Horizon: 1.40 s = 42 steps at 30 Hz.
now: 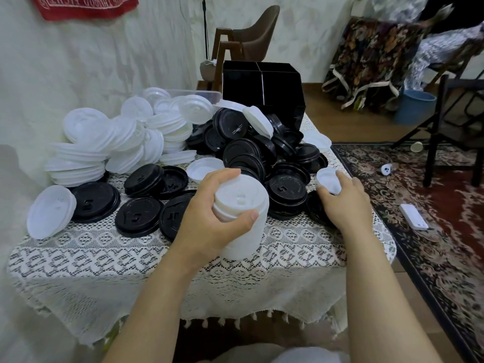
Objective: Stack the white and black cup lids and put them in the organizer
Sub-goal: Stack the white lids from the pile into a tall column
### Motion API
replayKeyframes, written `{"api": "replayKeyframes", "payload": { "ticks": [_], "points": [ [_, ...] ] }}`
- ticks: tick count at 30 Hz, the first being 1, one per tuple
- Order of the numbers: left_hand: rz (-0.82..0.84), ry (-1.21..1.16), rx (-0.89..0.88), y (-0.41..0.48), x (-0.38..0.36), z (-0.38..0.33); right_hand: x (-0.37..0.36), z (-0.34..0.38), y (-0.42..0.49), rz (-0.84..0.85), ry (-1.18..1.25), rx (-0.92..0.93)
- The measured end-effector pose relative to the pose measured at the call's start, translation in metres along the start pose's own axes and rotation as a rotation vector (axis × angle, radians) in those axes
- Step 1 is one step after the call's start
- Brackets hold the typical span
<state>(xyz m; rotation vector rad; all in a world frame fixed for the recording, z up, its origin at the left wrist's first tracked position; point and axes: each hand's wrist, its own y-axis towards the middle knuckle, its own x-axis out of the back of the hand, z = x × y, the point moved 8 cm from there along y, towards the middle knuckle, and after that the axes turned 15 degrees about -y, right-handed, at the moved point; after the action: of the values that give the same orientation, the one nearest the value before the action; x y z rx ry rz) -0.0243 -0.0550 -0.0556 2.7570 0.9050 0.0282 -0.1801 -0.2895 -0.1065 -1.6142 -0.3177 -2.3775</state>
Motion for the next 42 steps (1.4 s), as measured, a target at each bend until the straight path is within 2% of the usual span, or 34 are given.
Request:
{"api": "replayKeyframes", "payload": {
  "ticks": [5,11,16,22,36,42],
  "points": [
    [0.004,-0.012,-0.002,0.0,-0.001,-0.001,-0.004,0.0,0.005,-0.009,-0.037,-0.006],
    [0.003,-0.011,0.004,0.0,-0.001,0.0,0.002,-0.002,0.001,-0.086,0.234,-0.076],
    [-0.003,0.006,0.001,0.001,0.0,0.001,0.008,-0.001,-0.005,-0.119,0.308,-0.075],
    [0.002,0.008,0.003,0.001,0.001,0.001,0.024,0.007,-0.012,-0.168,0.365,-0.012],
    [0.006,-0.016,0.024,0.001,0.001,0.002,0.039,0.021,-0.015,-0.273,0.247,0.169],
    [0.009,-0.02,0.024,0.0,0.001,0.003,0.054,0.043,-0.031,-0.202,0.551,0.296]
  ]
}}
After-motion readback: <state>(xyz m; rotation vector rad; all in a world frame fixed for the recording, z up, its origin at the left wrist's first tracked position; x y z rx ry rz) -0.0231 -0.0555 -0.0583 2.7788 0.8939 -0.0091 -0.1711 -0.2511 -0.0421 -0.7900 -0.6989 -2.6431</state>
